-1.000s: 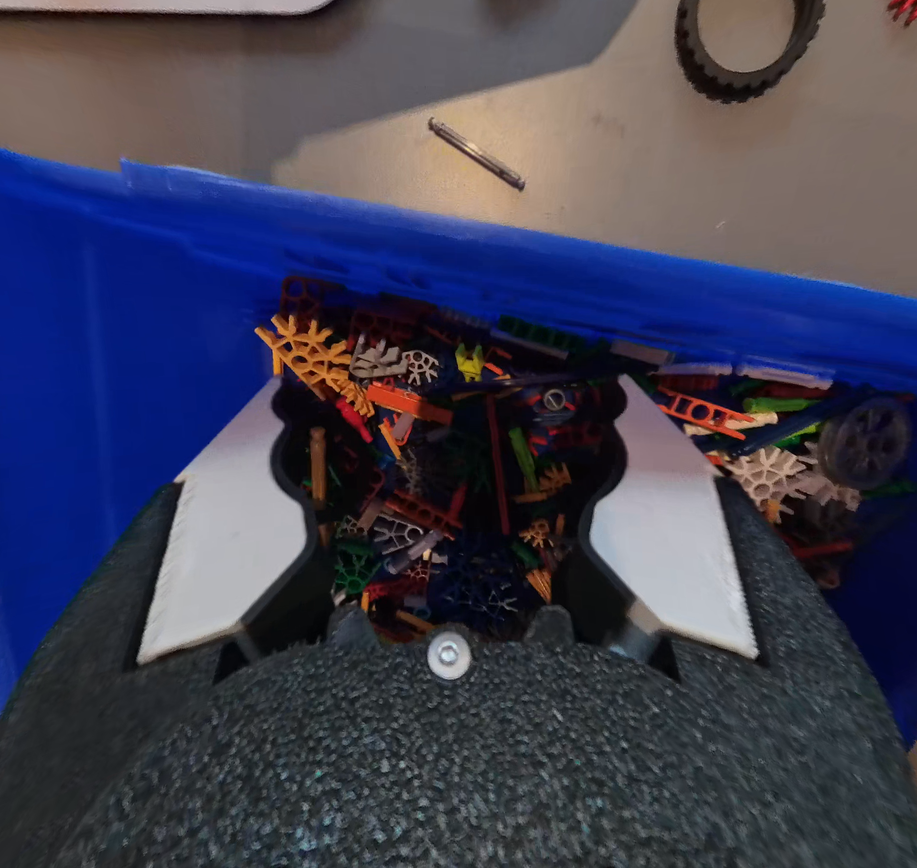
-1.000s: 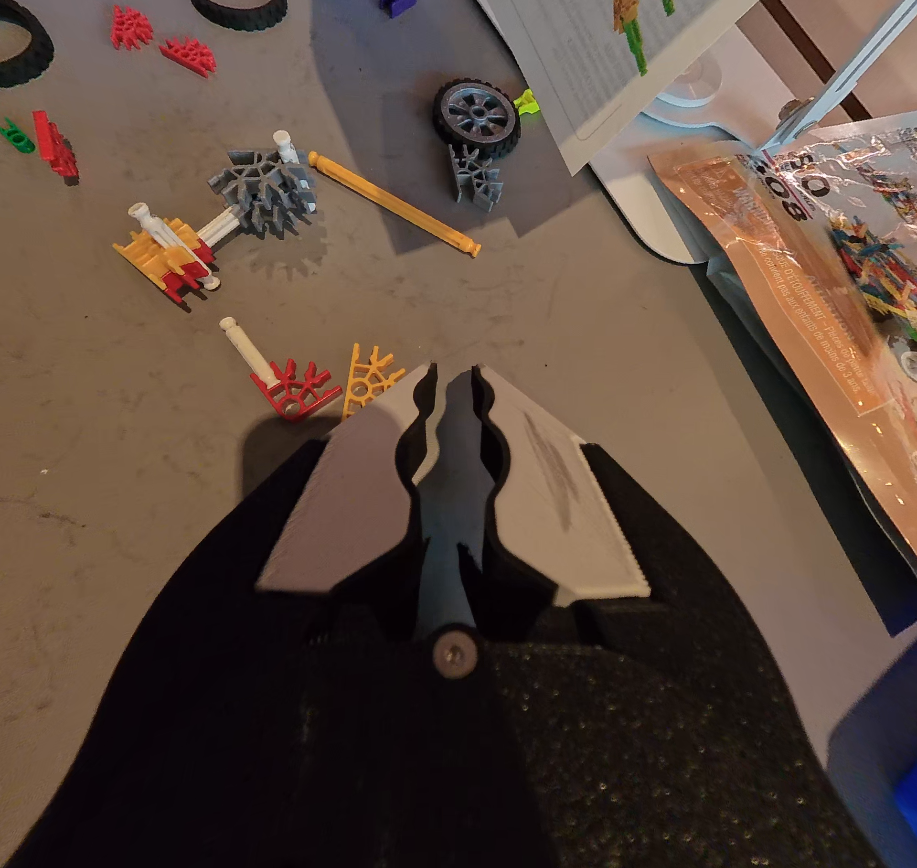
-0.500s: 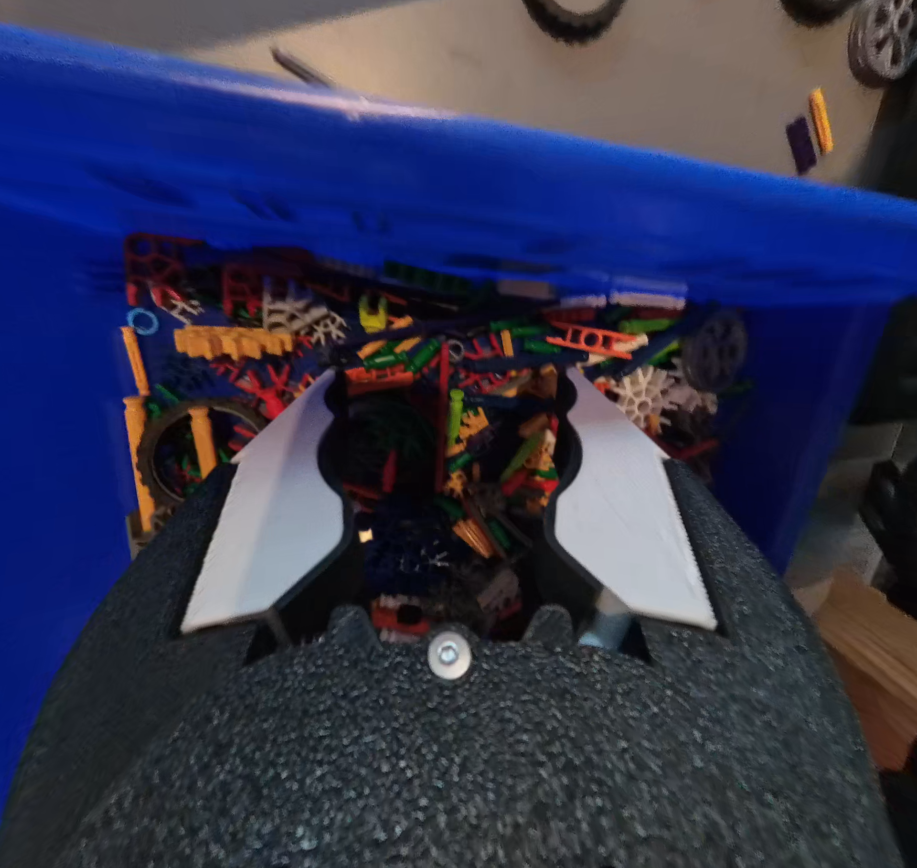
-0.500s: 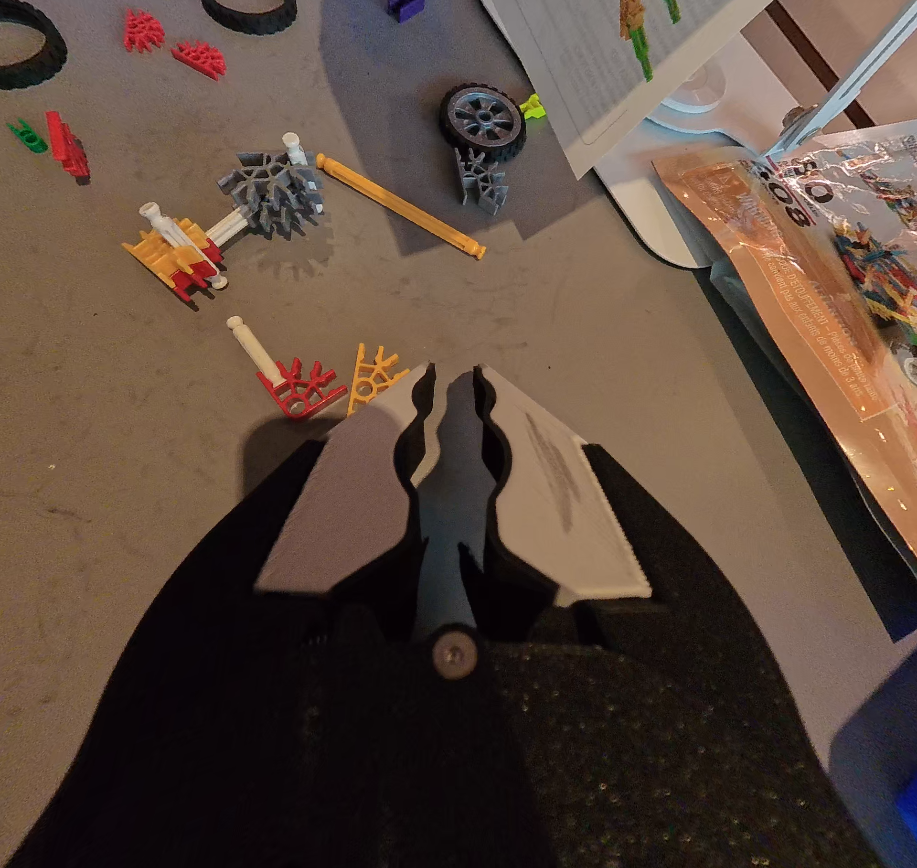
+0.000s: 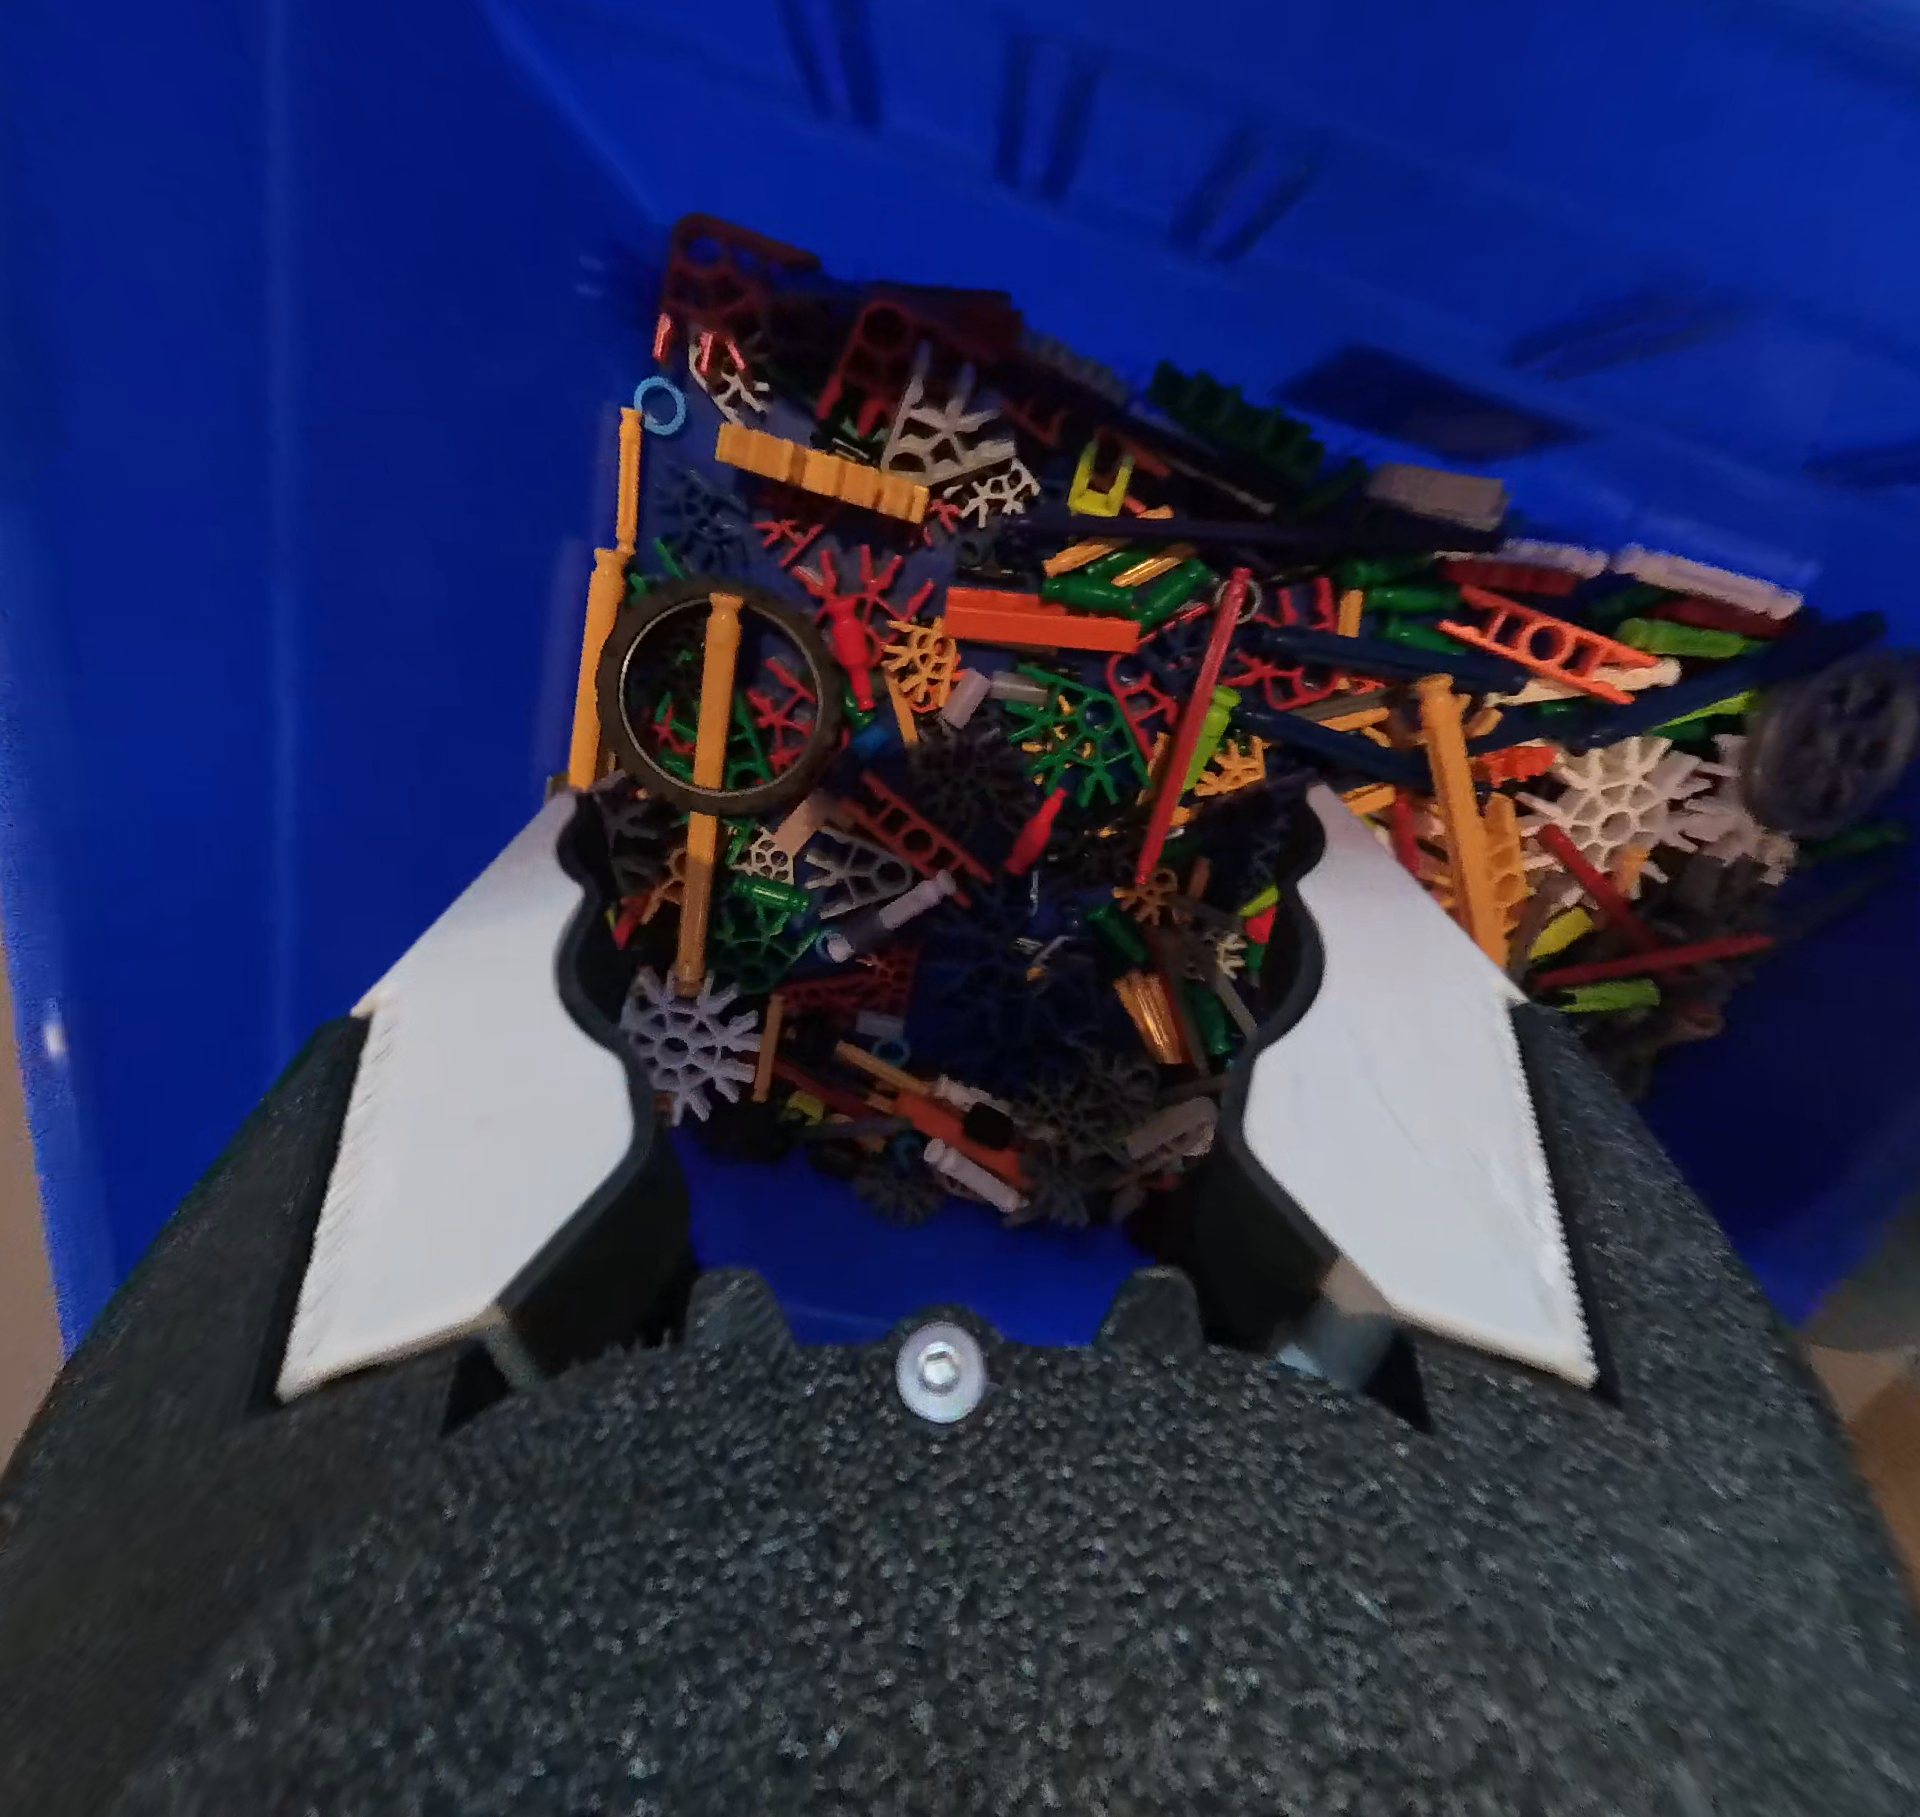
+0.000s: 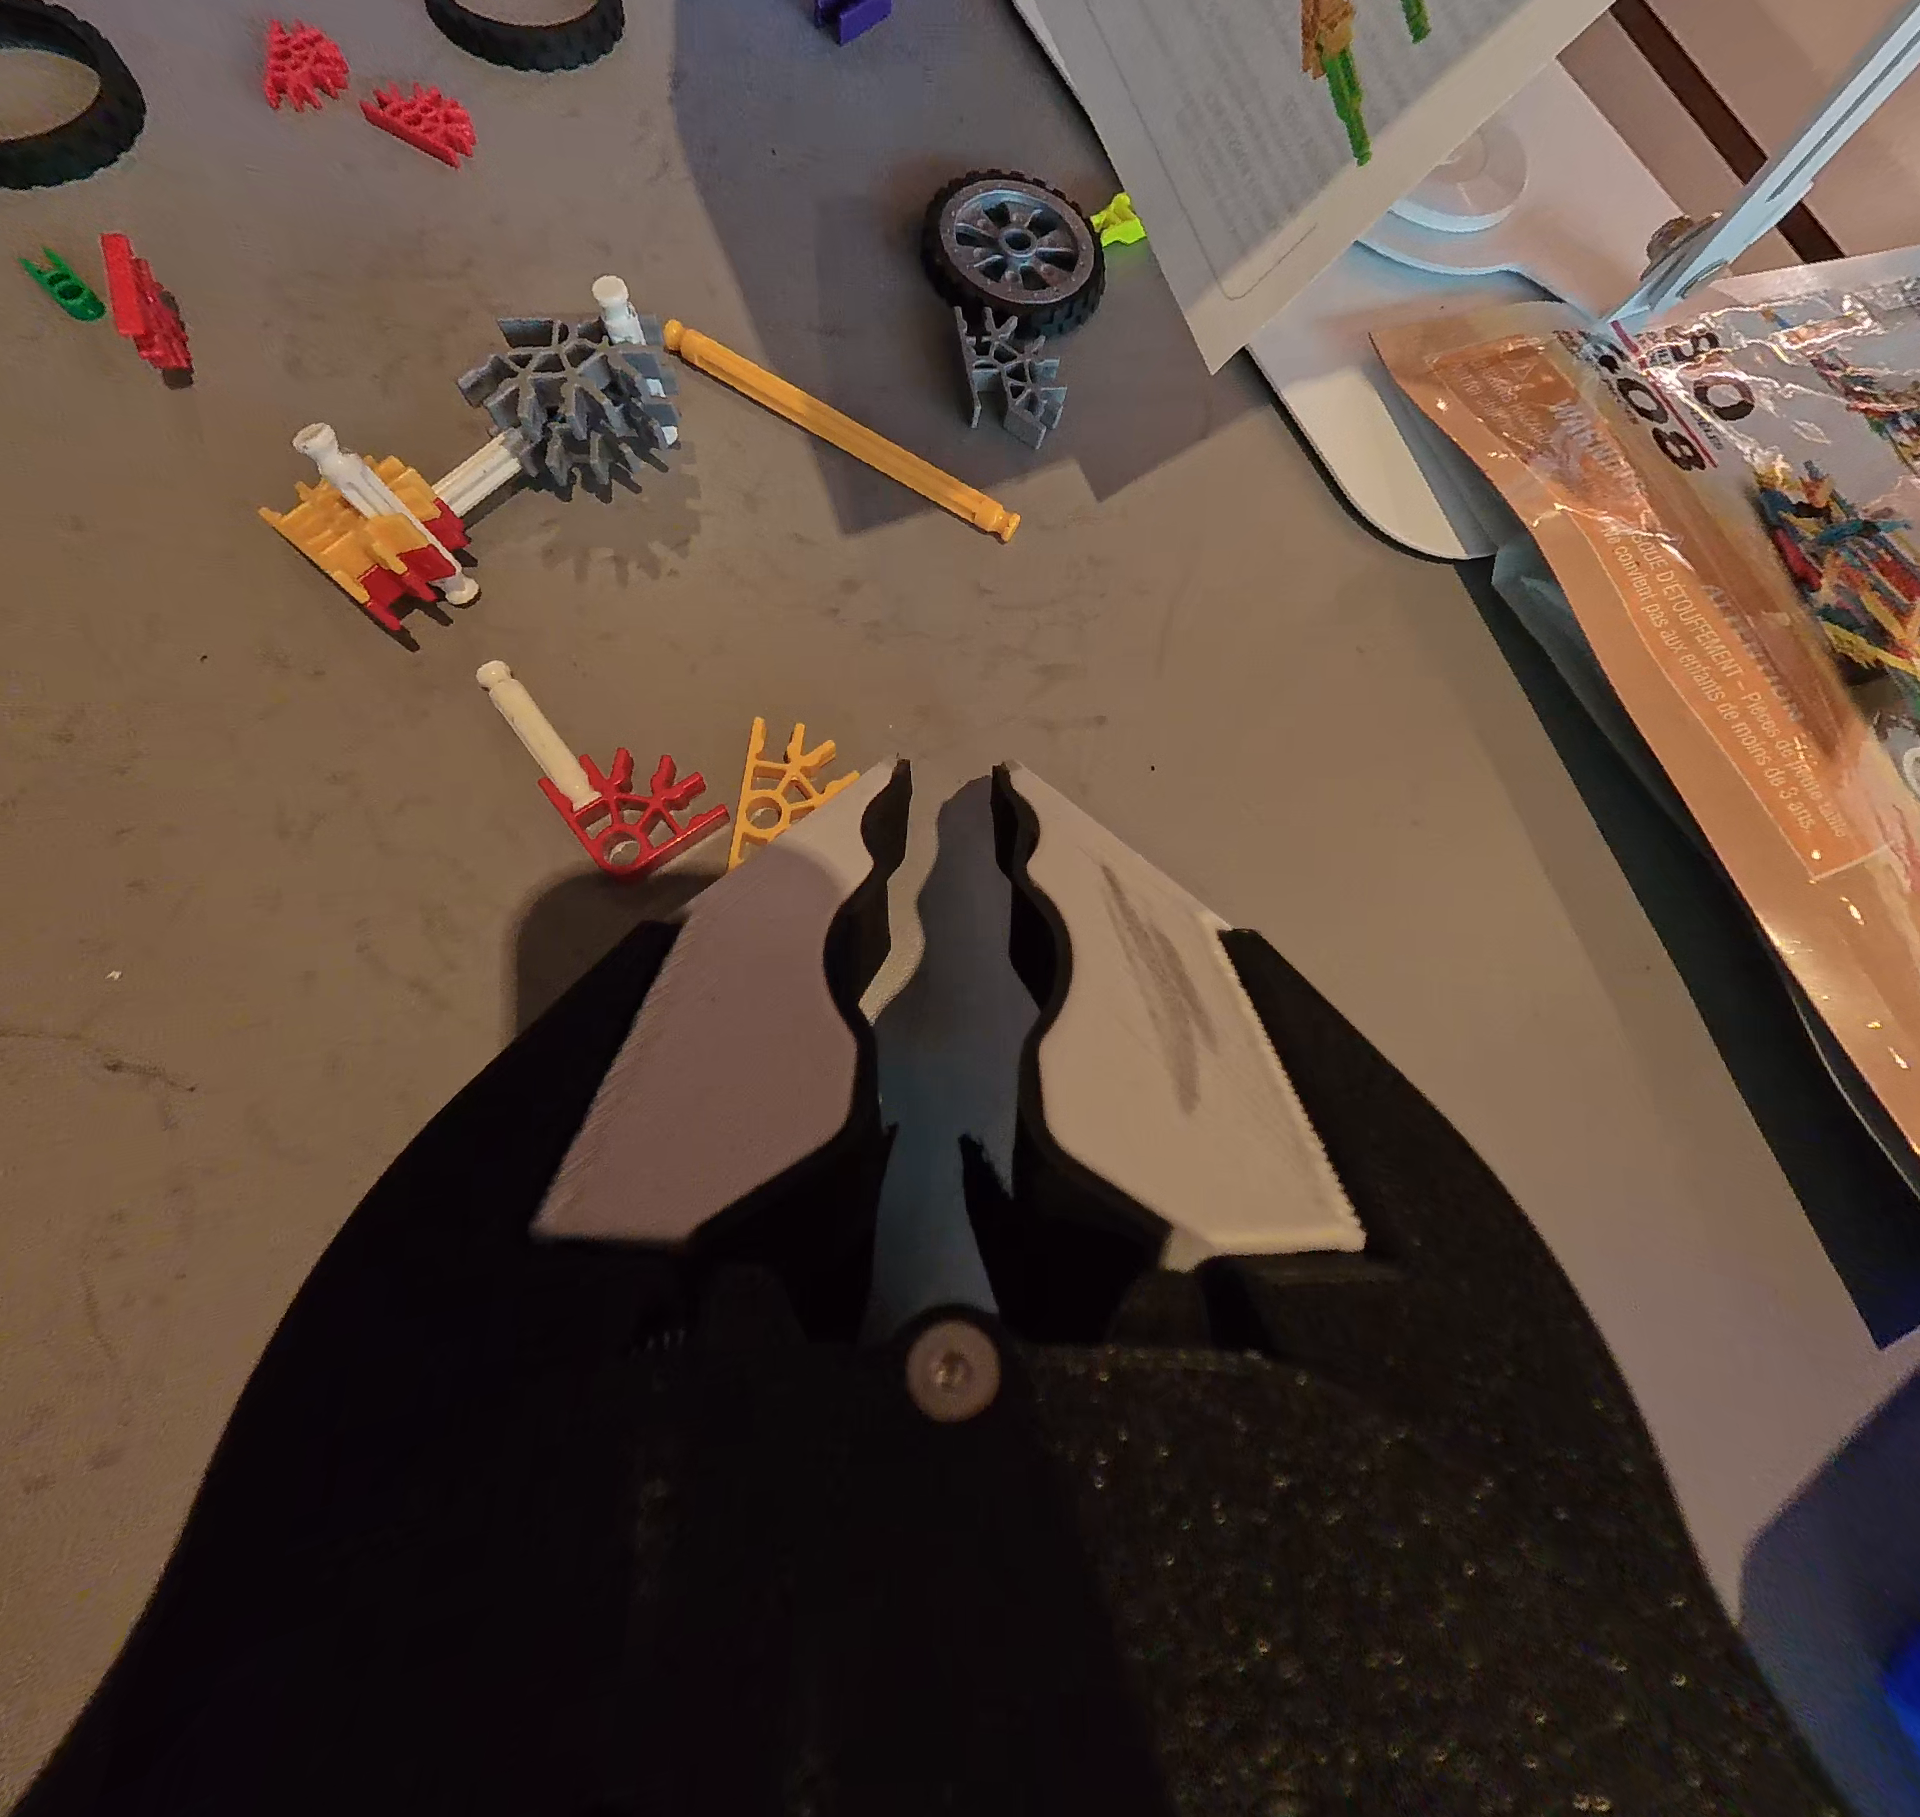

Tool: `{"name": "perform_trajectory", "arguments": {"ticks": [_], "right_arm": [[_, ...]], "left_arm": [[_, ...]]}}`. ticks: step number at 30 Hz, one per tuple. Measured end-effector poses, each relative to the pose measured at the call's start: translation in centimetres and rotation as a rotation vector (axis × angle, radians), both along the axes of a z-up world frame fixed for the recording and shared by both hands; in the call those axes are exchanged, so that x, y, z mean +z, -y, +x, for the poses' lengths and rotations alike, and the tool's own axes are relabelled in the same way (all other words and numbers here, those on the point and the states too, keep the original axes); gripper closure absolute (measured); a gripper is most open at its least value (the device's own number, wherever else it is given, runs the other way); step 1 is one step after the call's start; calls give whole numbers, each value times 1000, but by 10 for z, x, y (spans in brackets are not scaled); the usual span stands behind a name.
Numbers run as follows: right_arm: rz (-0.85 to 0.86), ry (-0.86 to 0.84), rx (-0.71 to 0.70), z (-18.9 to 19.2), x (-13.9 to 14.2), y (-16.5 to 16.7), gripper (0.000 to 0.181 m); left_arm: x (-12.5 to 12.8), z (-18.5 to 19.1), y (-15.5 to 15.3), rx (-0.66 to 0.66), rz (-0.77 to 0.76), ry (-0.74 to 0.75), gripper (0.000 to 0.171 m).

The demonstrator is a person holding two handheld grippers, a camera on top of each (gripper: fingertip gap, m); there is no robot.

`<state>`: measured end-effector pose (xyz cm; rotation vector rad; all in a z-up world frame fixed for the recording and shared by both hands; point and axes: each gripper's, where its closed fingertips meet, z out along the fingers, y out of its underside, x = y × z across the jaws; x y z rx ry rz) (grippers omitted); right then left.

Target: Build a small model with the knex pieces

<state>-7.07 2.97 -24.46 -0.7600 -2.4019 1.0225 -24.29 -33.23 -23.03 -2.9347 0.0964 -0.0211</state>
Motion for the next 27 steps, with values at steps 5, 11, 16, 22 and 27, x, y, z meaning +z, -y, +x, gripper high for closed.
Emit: {"name": "perform_trajectory", "arguments": {"ticks": [5, 11, 16, 22, 27], "right_arm": [[-3, 1, 3, 0, 0, 0, 166], [-5, 2, 7, 1, 0, 1, 166], [-5, 2, 11, 1, 0, 1, 166], [-4, 3, 12, 1, 0, 1, 166], [-3, 4, 12, 1, 0, 1, 165]], "left_arm": [[-14, 3, -1, -26, -73, 23, 47], [-9, 26, 3, -75, -95, 117, 60], [4, 29, 9, -71, -70, 113, 64], [16, 15, 32, -12, -105, 35, 63], [20, 11, 45, 7, -142, -12, 63]]}}
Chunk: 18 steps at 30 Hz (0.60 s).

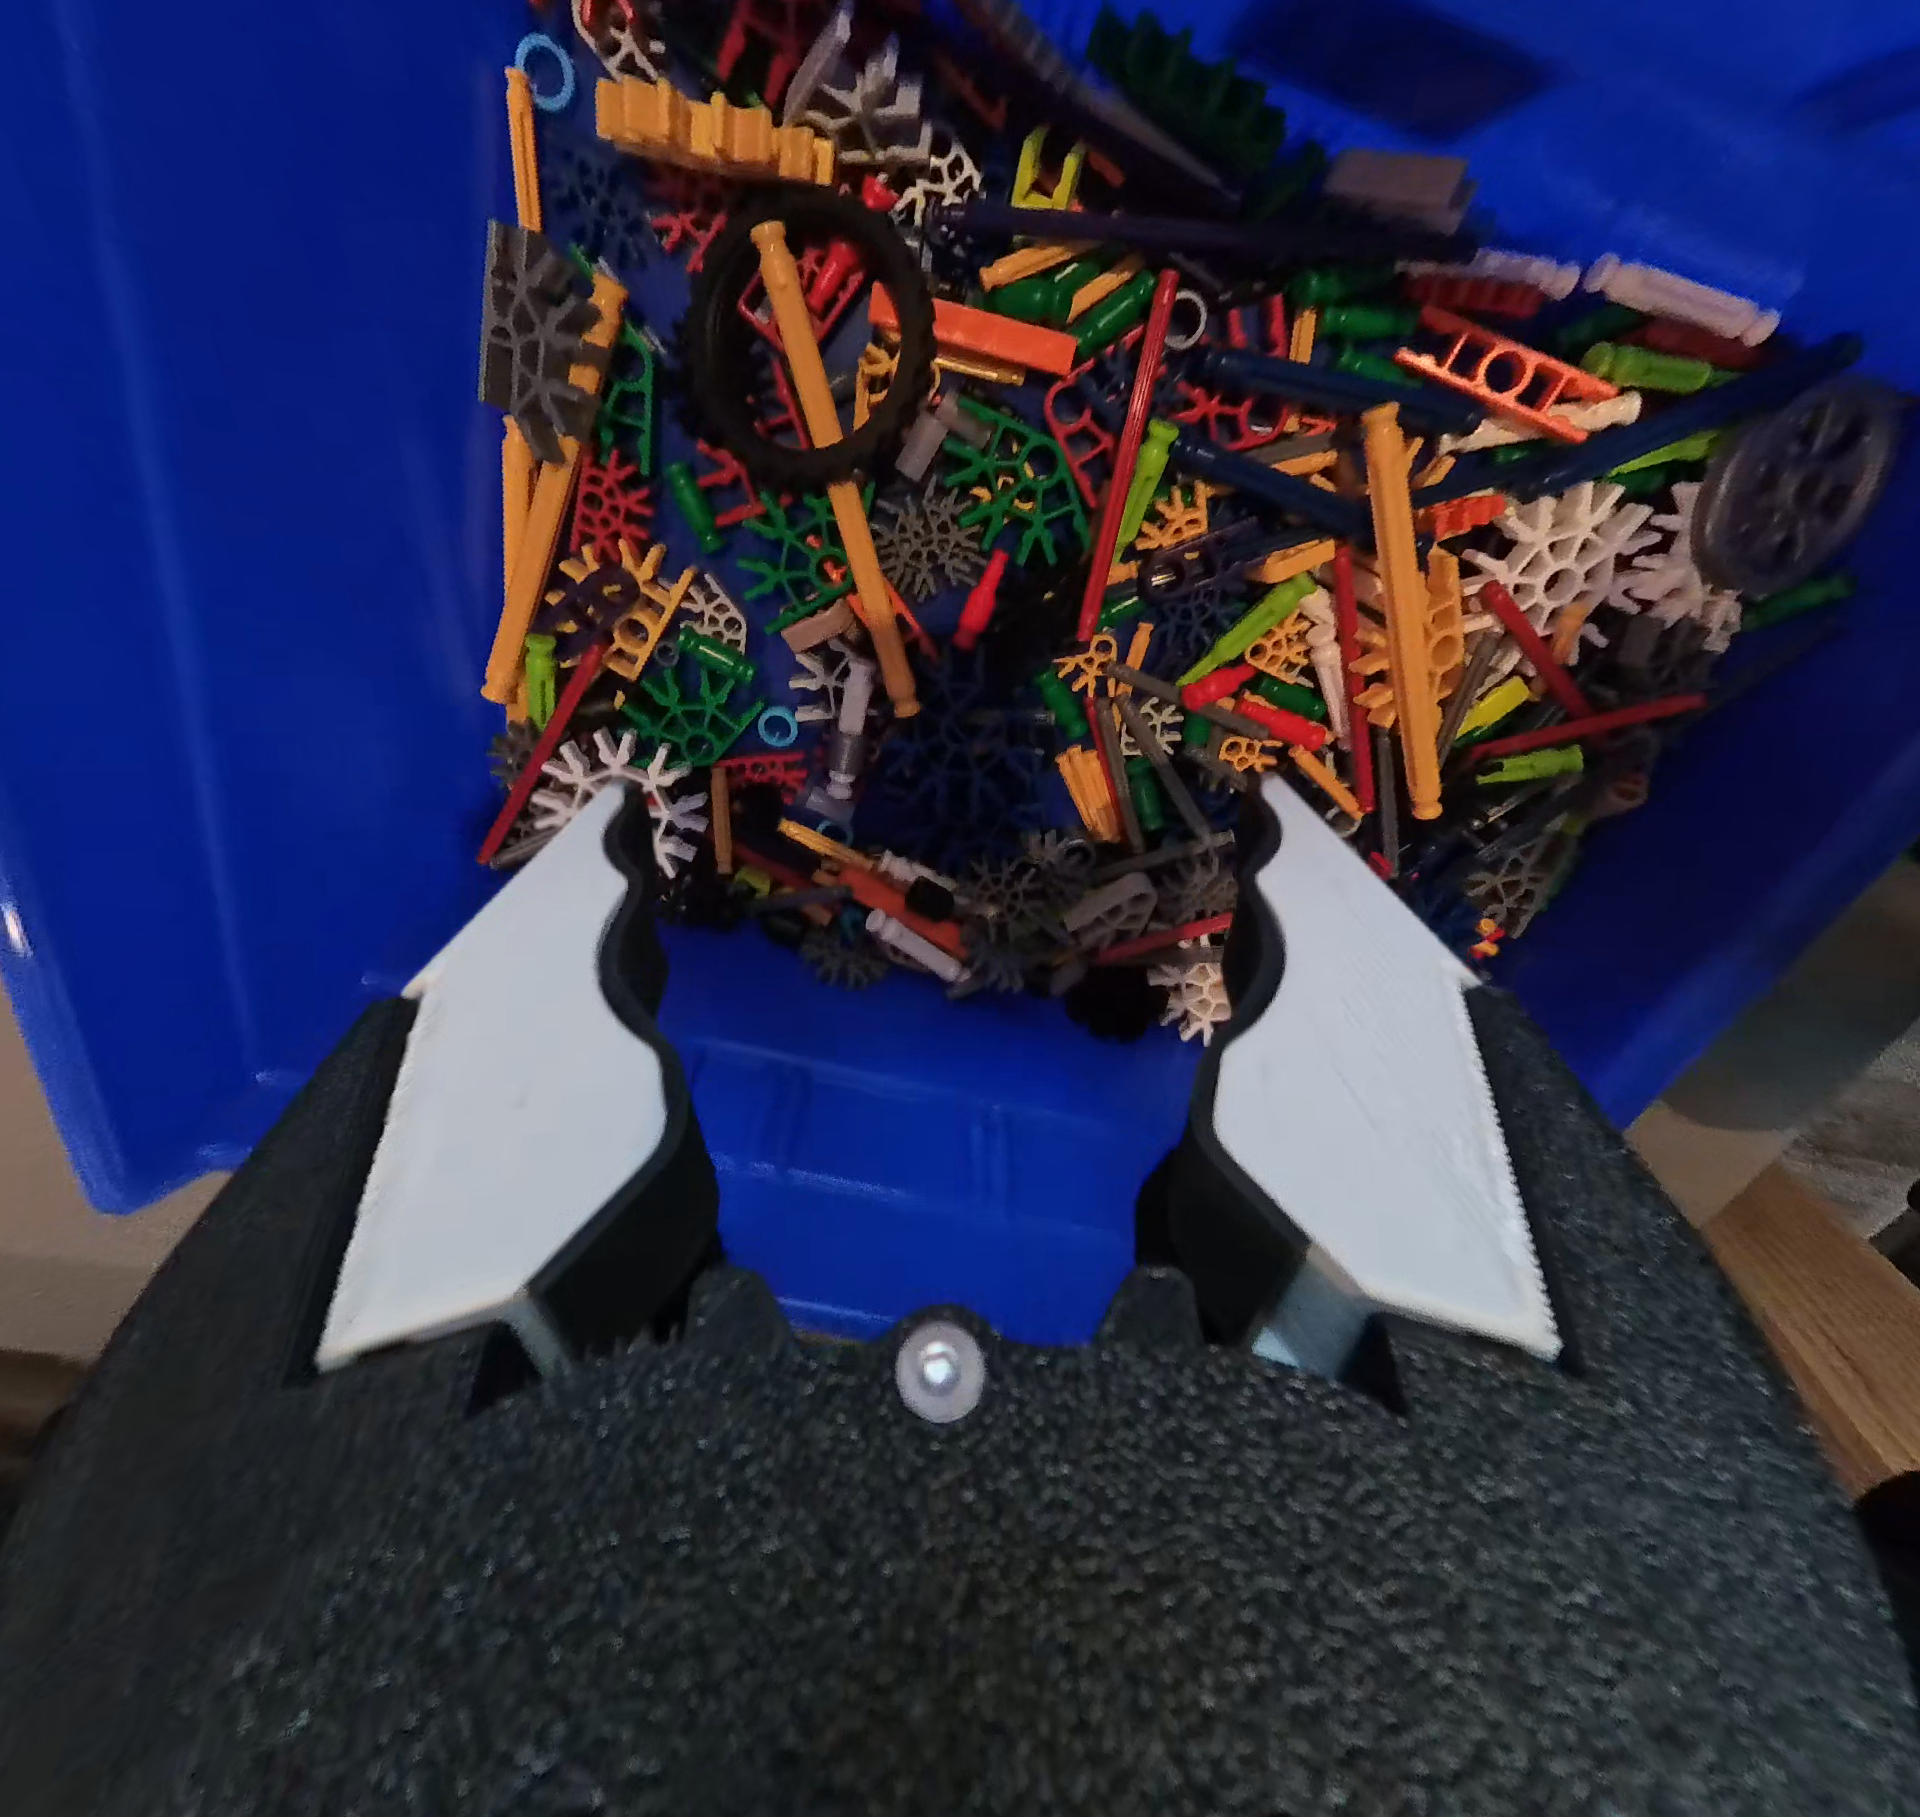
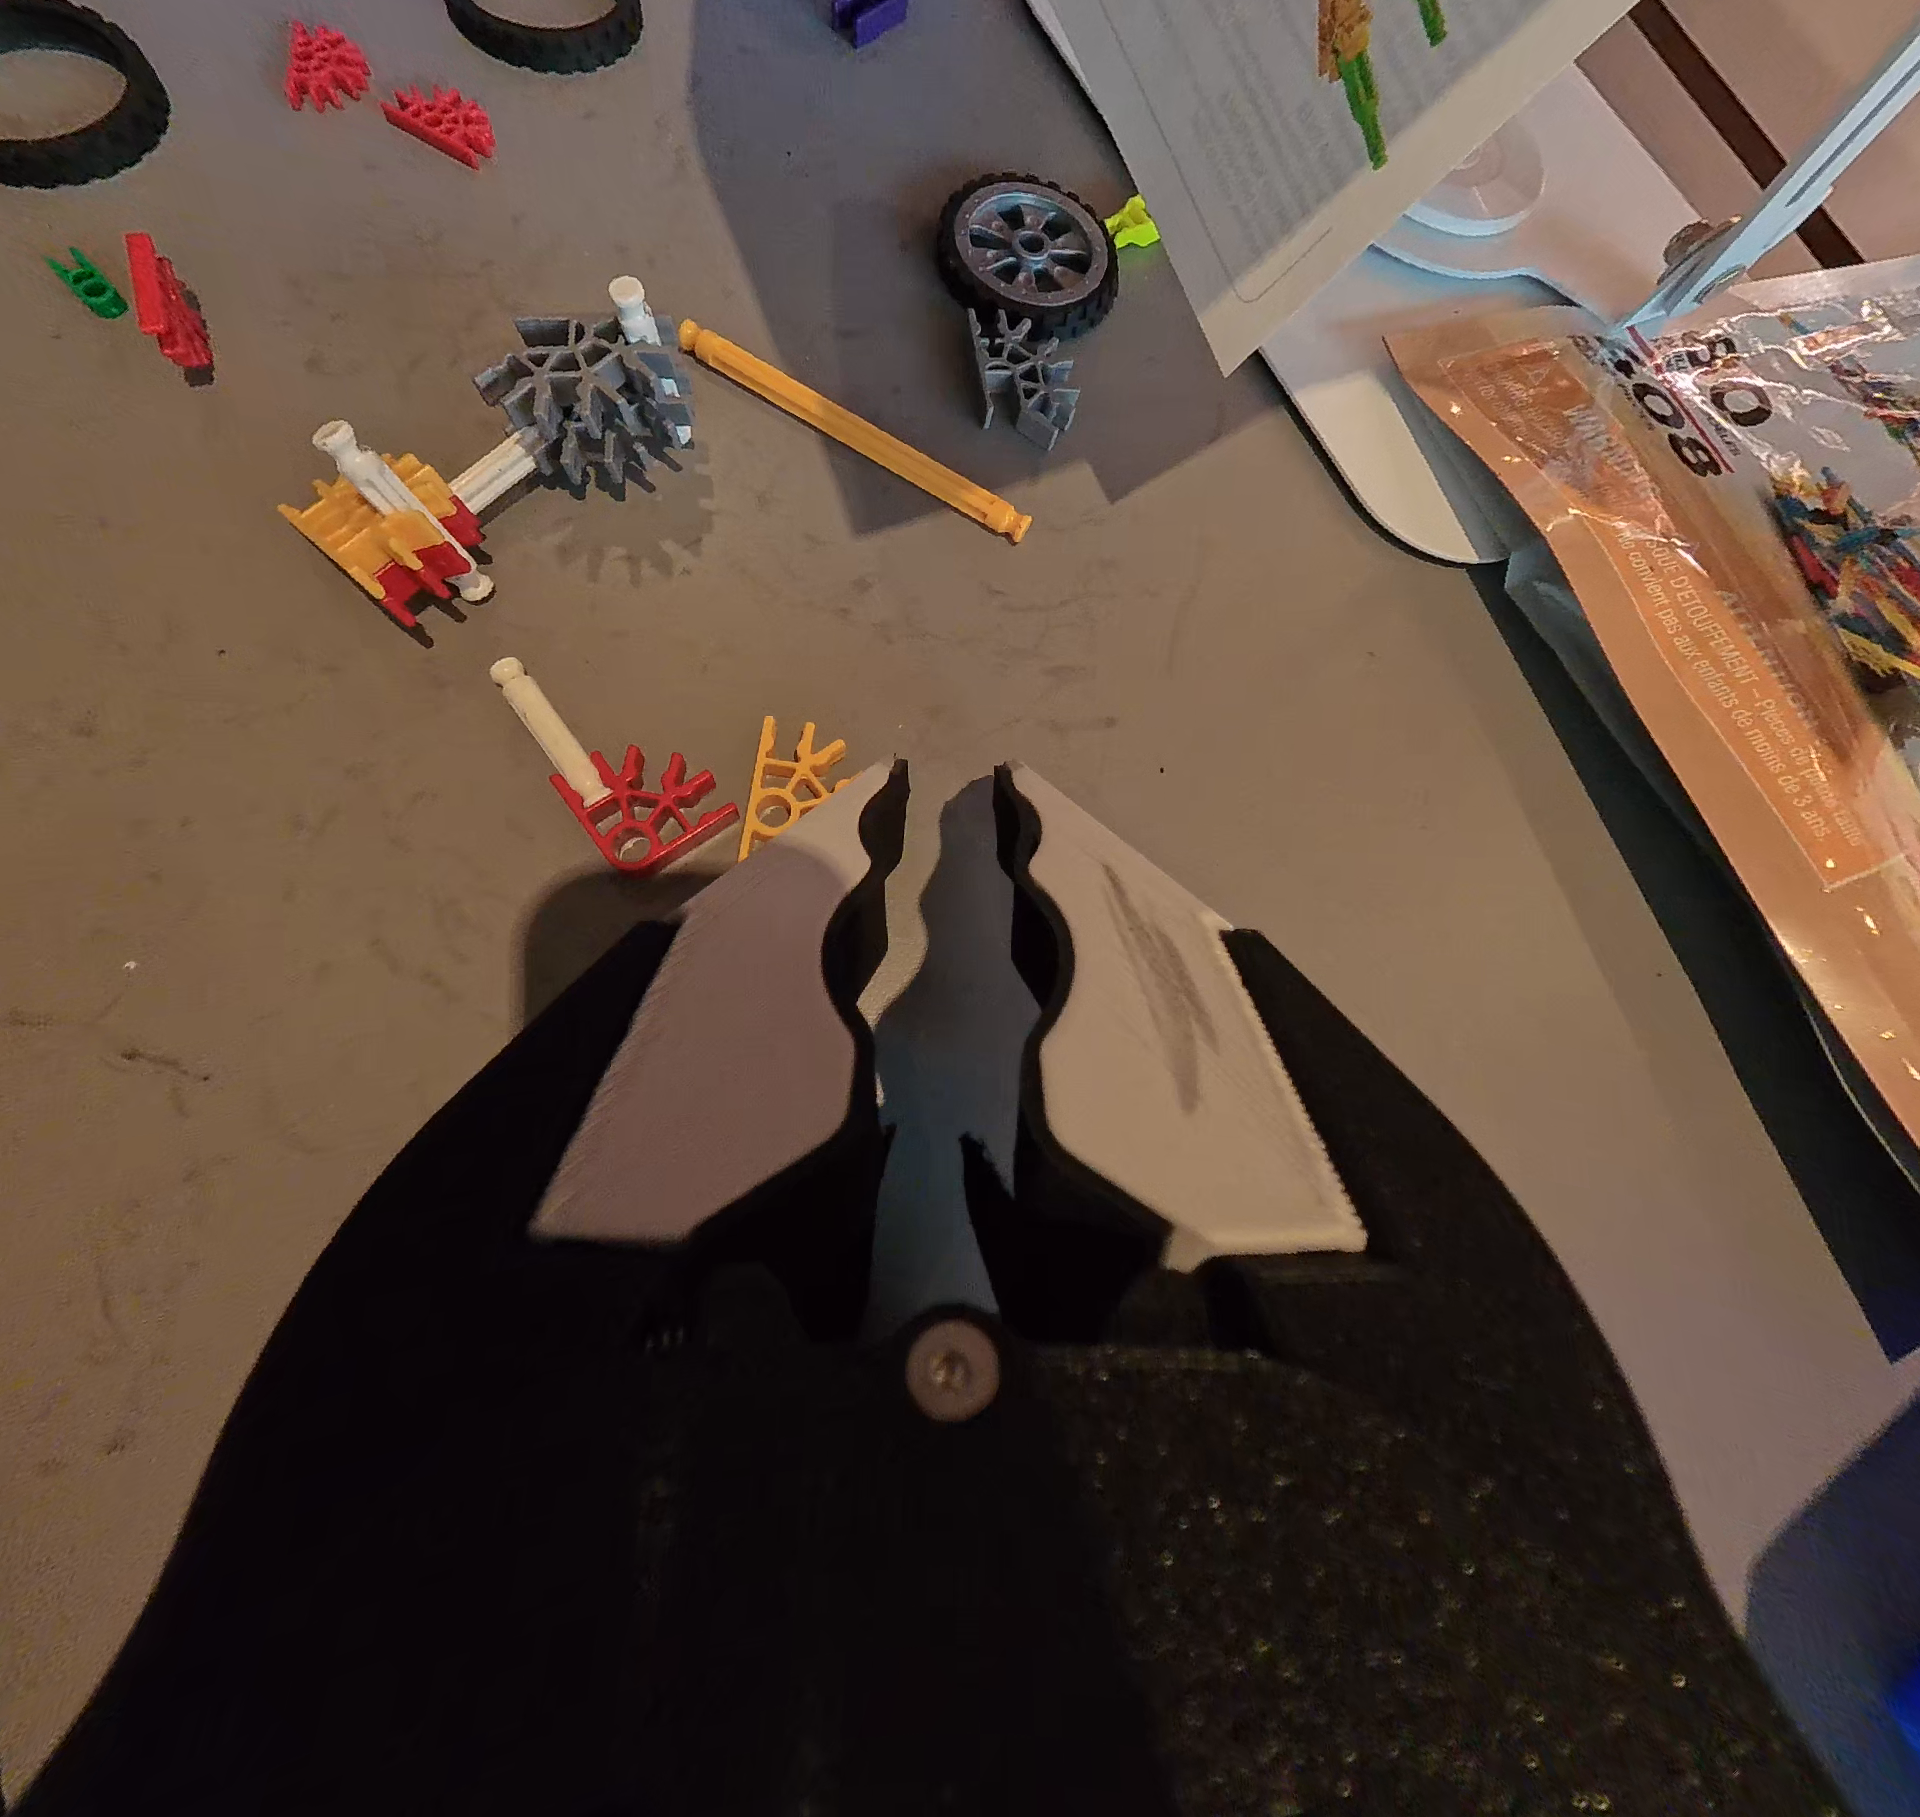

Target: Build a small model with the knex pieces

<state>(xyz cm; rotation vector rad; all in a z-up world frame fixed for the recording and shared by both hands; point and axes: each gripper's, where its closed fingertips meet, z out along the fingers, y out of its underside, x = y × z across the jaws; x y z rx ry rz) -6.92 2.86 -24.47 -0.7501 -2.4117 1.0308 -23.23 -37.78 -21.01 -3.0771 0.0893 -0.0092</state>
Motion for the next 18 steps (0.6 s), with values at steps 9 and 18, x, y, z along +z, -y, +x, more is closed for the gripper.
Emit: {"name": "perform_trajectory", "arguments": {"ticks": [9, 18], "right_arm": [[-1, 0, 0, 0, 0, 0, 165], [0, 0, 2, 0, 0, 0, 165]], "left_arm": [[1, -1, 11, 12, -29, -29, 66], [-2, -3, 22, 30, -82, -28, 66]]}}
